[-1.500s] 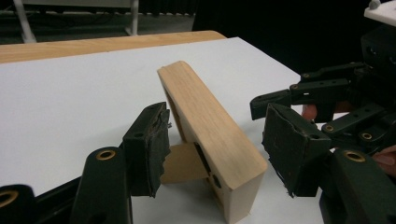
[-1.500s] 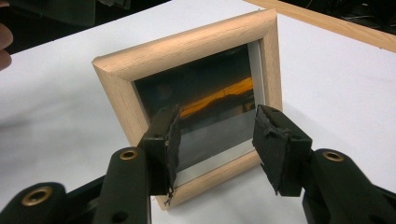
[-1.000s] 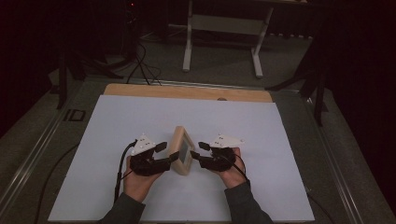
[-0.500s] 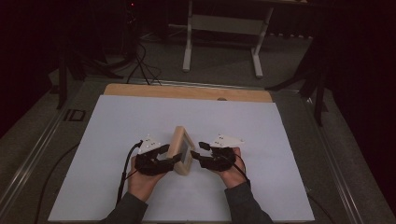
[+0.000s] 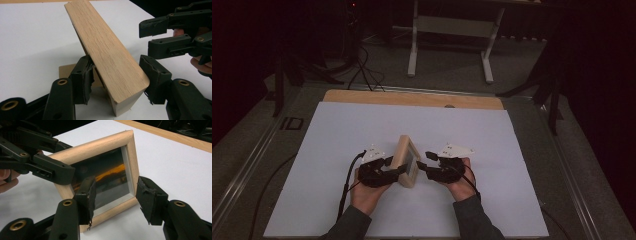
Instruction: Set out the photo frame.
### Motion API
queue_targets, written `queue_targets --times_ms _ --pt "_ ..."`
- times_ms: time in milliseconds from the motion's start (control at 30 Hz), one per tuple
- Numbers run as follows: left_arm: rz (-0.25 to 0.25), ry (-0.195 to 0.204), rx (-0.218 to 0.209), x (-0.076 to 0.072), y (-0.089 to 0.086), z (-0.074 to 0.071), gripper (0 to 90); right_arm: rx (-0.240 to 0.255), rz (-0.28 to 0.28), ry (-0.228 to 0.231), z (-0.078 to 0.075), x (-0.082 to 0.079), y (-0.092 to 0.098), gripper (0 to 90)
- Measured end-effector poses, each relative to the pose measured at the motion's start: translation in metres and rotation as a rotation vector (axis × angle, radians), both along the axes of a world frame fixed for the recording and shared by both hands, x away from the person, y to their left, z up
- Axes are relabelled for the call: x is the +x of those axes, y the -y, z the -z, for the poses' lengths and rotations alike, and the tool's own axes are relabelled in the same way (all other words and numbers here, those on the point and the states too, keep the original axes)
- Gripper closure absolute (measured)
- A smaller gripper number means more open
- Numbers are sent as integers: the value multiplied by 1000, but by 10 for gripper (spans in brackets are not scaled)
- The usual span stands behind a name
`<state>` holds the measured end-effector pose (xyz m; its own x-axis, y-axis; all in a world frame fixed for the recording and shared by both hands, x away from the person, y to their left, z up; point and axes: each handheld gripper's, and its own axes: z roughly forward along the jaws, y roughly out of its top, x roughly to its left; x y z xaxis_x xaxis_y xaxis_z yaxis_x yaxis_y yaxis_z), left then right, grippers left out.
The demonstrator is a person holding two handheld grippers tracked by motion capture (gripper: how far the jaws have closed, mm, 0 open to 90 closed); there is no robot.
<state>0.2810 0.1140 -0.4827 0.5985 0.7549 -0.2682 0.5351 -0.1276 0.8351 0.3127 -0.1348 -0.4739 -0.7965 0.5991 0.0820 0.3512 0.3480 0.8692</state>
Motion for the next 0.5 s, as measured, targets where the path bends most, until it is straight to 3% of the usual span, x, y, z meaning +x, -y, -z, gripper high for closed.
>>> queue_targets --times_ms 233,500 --pt "6 -18 -14 1 -2 0 480 2 0 1 -1 0 1 494" --pt "12 -28 -29 3 -6 0 558 15 18 6 -4 2 7 491"
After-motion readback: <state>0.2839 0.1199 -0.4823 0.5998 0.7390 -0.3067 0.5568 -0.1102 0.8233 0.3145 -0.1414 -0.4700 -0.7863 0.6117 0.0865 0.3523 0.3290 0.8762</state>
